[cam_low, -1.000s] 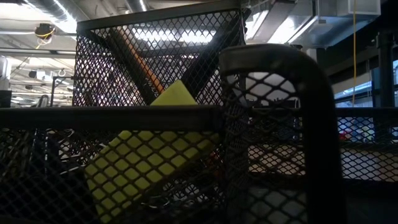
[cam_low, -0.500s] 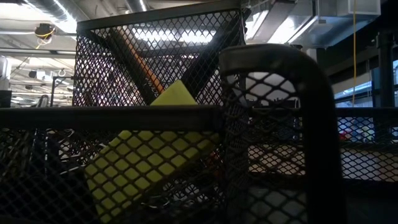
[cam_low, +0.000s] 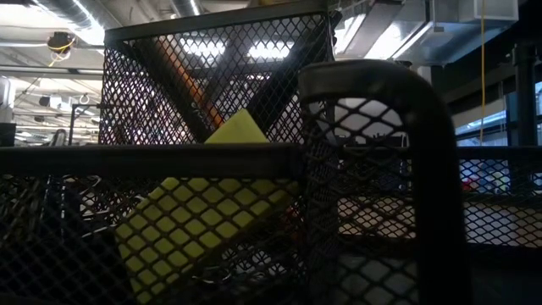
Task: Pick and place office supplies into organizer
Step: Put the yellow scissors into the black desk organizer
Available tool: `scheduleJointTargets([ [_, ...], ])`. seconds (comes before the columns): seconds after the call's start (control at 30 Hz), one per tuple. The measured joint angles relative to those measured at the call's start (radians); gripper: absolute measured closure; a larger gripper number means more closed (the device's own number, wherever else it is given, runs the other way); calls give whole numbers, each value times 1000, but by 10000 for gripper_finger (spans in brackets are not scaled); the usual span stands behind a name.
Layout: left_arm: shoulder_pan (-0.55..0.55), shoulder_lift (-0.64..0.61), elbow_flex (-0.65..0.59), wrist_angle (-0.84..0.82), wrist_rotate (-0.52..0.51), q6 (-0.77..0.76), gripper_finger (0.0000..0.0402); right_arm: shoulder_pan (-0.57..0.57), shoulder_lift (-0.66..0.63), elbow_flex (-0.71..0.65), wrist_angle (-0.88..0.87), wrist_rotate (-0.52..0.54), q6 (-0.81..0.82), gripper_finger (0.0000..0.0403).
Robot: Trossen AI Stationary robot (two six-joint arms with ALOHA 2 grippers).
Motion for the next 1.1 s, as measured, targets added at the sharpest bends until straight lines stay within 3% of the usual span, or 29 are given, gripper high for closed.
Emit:
scheduleJointTargets([
  [0.87,5,1,0,-44,-4,0,274,50,93,1,17,8,-88,368],
  [1.1,6,1,0,-52,-8,0,274,50,101,0,17,8,-75,332],
])
